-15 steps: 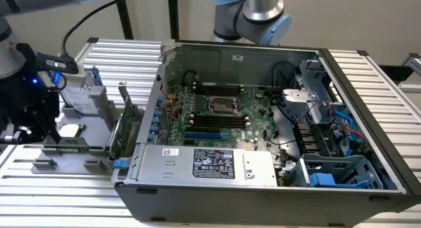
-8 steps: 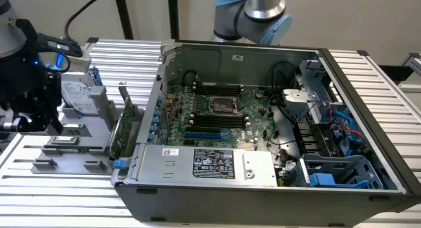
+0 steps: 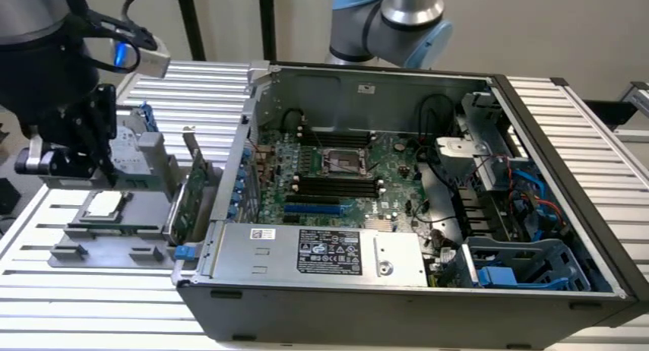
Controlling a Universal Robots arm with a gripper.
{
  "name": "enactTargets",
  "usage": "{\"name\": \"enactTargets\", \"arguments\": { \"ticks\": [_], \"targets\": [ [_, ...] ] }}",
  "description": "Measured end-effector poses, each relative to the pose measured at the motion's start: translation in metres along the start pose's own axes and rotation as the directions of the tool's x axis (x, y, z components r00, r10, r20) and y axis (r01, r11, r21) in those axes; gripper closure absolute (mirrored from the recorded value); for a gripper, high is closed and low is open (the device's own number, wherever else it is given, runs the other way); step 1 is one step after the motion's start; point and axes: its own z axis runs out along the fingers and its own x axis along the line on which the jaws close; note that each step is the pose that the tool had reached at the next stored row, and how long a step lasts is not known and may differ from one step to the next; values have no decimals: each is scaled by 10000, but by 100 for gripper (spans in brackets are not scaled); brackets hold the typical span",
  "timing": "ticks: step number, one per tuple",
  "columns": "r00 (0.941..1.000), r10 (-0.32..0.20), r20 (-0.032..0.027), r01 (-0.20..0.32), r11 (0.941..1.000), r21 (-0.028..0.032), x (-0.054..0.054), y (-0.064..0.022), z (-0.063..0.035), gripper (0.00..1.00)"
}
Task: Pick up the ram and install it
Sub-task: 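Pick up the ram and move it above insertion slot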
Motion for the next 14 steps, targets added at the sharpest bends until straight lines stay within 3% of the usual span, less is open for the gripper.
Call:
{"name": "enactTargets", "arguments": {
  "ticks": [8,14],
  "targets": [
    [10000,0,1,0,10000,2,-4,-347,-349,100],
    [10000,0,1,0,10000,1,-9,-614,-456,100]
  ]
}}
